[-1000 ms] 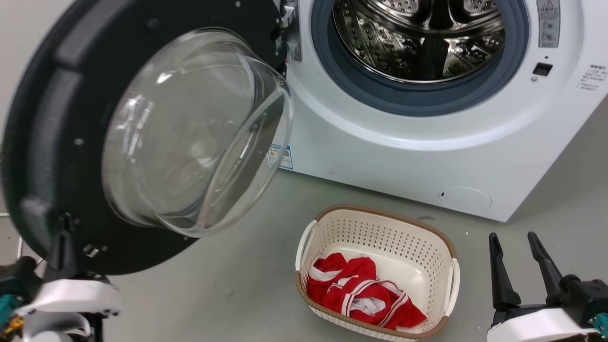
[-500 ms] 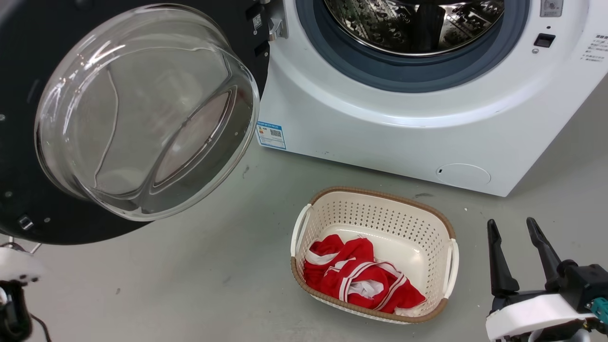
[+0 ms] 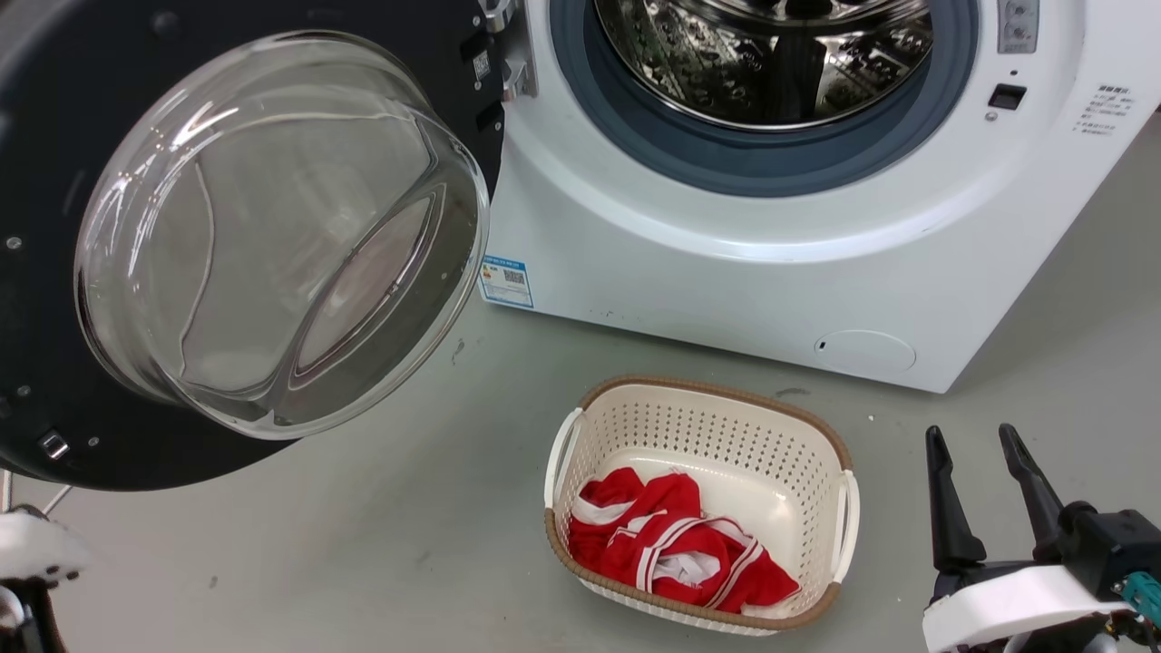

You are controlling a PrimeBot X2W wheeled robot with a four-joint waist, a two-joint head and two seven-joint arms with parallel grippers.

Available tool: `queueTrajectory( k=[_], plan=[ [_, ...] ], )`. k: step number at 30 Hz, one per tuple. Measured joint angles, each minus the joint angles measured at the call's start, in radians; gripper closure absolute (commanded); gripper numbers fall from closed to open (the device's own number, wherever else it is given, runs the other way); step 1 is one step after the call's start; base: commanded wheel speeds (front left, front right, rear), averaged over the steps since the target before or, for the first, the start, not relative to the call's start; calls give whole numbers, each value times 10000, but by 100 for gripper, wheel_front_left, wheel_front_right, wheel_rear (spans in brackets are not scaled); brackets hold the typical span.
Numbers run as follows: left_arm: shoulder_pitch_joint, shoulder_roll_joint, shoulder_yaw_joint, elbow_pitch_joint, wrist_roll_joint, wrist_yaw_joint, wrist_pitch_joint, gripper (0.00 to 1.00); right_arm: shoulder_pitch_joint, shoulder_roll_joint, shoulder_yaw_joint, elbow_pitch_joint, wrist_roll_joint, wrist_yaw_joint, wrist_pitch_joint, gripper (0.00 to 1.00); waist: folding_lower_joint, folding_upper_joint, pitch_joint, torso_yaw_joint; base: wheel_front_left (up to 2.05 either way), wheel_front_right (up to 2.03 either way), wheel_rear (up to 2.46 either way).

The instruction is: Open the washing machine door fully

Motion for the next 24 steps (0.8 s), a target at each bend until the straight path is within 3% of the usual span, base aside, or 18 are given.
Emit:
queueTrajectory(
  k=[8, 16, 17, 18, 19, 20, 24],
  plan=[
    [1970, -1365, 29, -2171, 957, 140, 0, 100, 292, 0, 86, 272, 151, 0, -182, 0, -1, 0, -743, -72, 0, 0, 0],
    [3078, -2447, -941, -3058, 1352, -370, 0, 100, 457, 0, 180, 245, 196, 0, -245, 0, -1, 0, -1234, -305, 0, 0, 0],
    [3098, -2523, -1101, -3043, 1379, -430, 0, 96, 457, 0, 190, 221, 196, 0, -249, 0, -1, 0, -1259, -359, 0, 0, 0],
    [3097, -2589, -1254, -3041, 1409, -479, 0, 66, 458, 0, 188, 203, 196, 0, -251, 0, -1, 0, -1277, -415, 0, 0, 0],
    [3087, -2625, -1400, -3024, 1419, -543, 0, 42, 456, 0, 184, 184, 186, 0, -253, 0, -1, 0, -1292, -473, 0, 0, 0],
    [3061, -2642, -1532, -2984, 1446, -568, 0, 0, 455, 0, 198, 165, 169, 0, -251, 0, -1, 0, -1306, -539, 0, 0, 0],
    [2745, -2721, -2010, -2863, 1708, -725, 0, 0, 426, 0, 199, 46, 136, 0, -253, 0, -1, 0, -1340, -886, 0, 0, 0]
  ],
)
